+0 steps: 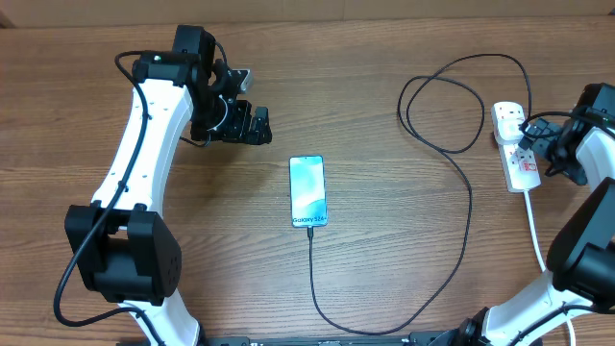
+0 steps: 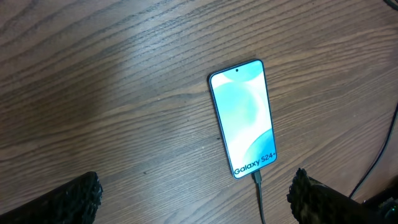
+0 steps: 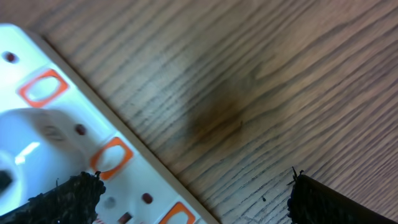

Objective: Plug charger to phone and switch on socket

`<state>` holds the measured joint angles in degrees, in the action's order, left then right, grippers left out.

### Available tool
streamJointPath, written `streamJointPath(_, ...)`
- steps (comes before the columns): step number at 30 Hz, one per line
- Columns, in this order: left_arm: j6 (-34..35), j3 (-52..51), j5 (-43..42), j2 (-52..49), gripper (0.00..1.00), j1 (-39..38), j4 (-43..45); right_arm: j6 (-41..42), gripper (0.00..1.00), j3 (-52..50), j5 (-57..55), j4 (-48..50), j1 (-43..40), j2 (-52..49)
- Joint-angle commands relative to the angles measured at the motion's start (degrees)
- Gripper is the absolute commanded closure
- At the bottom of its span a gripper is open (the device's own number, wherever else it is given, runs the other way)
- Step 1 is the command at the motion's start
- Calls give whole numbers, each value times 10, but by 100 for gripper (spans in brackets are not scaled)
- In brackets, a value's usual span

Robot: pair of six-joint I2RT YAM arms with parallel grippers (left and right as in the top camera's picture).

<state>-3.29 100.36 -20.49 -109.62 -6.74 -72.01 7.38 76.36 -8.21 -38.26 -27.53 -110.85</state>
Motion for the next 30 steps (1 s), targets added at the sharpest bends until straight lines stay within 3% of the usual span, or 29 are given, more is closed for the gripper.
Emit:
streamJointPath(1,3,14,4,10,0,-2,1,19,0,-3,-11,2,-11,-5)
streamJointPath(30,3,14,4,10,0,-2,1,15,0,-3,116,28,-21,-52)
